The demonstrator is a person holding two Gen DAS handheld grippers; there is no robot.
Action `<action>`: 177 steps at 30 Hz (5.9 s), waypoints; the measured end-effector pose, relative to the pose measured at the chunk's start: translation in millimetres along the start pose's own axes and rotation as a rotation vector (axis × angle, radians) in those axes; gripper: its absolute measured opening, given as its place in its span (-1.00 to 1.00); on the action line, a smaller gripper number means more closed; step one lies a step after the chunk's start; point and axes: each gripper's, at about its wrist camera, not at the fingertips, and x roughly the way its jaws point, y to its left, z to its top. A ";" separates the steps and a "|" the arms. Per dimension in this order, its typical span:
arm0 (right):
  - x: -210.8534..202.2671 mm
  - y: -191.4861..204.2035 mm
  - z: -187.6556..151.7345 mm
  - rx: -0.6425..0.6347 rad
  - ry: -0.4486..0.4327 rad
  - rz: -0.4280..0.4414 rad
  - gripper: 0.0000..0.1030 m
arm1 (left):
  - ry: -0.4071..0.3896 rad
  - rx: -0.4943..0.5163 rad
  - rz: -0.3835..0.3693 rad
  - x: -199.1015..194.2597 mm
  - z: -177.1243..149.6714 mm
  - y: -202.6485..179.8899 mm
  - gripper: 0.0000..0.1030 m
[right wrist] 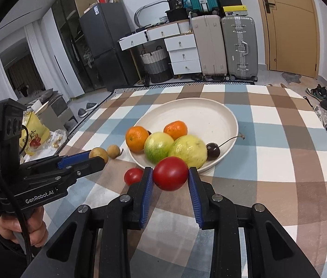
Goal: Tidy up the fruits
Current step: 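Grasp the brown fruit with the left tool while the right tool grasps the tomato, then carry both fruits over the cream plate while both tools open to drop them, then move the right tool to the last red tomato and grasp it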
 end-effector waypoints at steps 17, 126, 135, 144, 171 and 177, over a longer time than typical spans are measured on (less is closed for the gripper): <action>-13.7 -23.1 19.1 0.029 -0.053 -0.016 -0.41 | -0.034 0.065 -0.004 9.7 37.3 -17.0 -0.48; 46.5 17.6 -16.6 0.054 0.105 -0.063 0.88 | 0.021 -0.063 0.153 3.0 -8.8 64.0 0.94; 70.4 32.3 -18.9 0.015 0.168 -0.039 0.60 | 0.045 -0.057 0.146 16.4 -12.7 71.0 0.93; 83.8 44.4 -16.0 -0.019 0.178 -0.030 0.54 | 0.056 -0.083 0.137 25.0 -14.9 77.5 0.93; 94.0 62.6 -14.8 -0.085 0.146 0.039 -0.39 | 0.047 -0.113 0.130 28.4 -16.3 85.6 0.93; 87.0 60.7 -14.5 -0.085 0.130 0.048 -0.39 | 0.034 -0.123 0.154 29.3 -14.3 86.7 0.93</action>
